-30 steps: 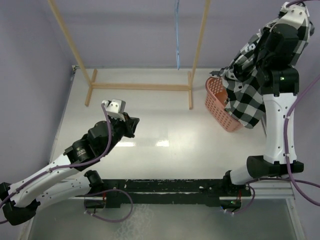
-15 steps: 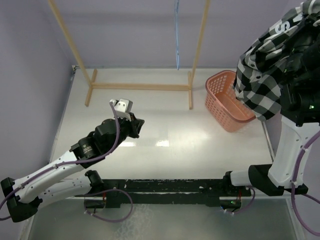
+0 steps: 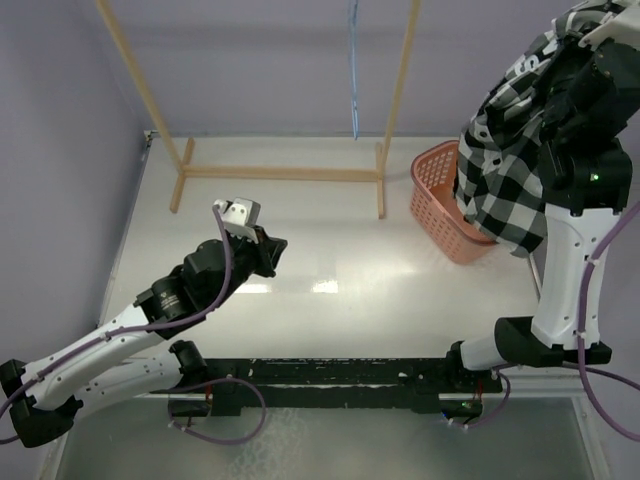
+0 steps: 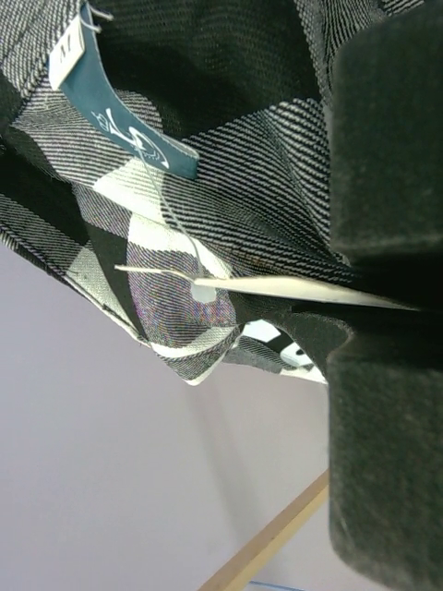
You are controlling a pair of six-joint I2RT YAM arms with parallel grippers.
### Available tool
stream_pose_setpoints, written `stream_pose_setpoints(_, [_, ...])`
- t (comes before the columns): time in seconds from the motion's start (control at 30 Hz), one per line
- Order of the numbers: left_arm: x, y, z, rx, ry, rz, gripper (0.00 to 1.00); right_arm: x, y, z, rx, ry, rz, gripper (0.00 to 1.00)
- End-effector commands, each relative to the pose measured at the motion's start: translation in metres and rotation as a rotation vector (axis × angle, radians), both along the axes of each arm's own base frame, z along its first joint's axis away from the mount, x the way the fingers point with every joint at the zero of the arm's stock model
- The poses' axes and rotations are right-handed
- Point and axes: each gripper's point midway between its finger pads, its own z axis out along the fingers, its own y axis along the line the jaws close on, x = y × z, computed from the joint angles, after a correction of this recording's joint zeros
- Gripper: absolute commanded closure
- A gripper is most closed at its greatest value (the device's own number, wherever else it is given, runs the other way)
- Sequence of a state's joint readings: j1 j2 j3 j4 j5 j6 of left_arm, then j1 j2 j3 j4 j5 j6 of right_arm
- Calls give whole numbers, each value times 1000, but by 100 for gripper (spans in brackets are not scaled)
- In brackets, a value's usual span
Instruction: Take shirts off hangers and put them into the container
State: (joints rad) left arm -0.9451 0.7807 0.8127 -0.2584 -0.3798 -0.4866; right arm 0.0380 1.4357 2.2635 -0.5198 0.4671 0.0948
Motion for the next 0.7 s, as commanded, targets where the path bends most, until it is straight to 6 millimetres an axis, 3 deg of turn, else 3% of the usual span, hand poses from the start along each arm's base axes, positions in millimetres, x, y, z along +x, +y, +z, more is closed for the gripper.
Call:
stream_pose_setpoints(0.0, [0,0,5,-30,-9,11,89,1,10,24,10,-103,60,100])
stream_pose_setpoints(0.27, [2,-3,-3,-27,5,9,89,-5,12,37,0,-133,76,100])
stream_pose_setpoints(0.4, [2,-7,-8,-25,17,1,89,-5,12,34,3,-130,78,100])
stream_pose_setpoints(0.53, [0,-7,-10,-28,24,-4,89,8,12,11,10,-76,72,100])
stream_pose_setpoints(0.67, [-2,-5,-12,-29,29,-4,89,36,5,-33,0,28,24,100])
